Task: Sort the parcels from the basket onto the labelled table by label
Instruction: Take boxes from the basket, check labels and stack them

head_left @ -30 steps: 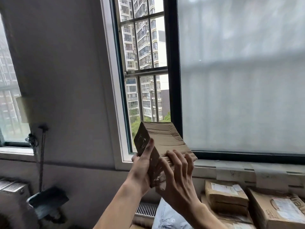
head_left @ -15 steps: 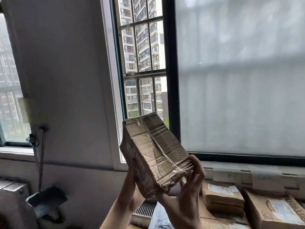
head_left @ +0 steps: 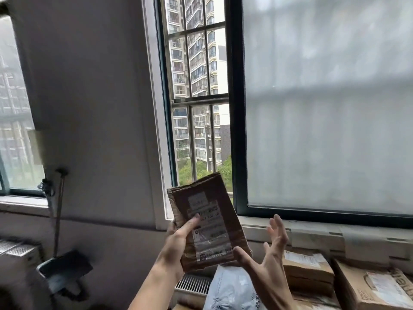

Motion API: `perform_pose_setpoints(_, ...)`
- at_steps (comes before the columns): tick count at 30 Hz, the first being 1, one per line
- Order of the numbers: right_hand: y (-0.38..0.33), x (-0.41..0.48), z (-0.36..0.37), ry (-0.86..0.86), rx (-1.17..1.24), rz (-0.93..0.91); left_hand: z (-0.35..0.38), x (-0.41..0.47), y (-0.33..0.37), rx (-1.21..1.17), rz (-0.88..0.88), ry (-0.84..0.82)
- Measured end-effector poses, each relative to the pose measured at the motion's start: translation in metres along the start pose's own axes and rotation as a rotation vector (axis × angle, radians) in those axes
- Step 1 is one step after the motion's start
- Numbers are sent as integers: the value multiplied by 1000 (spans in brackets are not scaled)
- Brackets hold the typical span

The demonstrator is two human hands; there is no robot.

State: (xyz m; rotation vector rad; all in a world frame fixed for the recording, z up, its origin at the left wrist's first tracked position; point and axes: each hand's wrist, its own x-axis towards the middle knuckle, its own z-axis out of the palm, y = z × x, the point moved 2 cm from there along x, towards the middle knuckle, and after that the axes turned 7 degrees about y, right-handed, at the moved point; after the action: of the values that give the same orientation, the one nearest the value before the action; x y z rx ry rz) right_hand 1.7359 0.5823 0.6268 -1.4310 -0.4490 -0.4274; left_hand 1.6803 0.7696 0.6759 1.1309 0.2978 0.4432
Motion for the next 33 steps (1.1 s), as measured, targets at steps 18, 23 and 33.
perform_pose_setpoints(18,14,-11,6,-404,415,550,-12,-8,-17,21,-14,72)
perform_pose_setpoints(23,9,-16,7,-384,470,536,-11,-7,-11,34,0,44)
perform_pose_setpoints(33,-48,6,-14,-257,458,276,26,-38,45,135,369,-101)
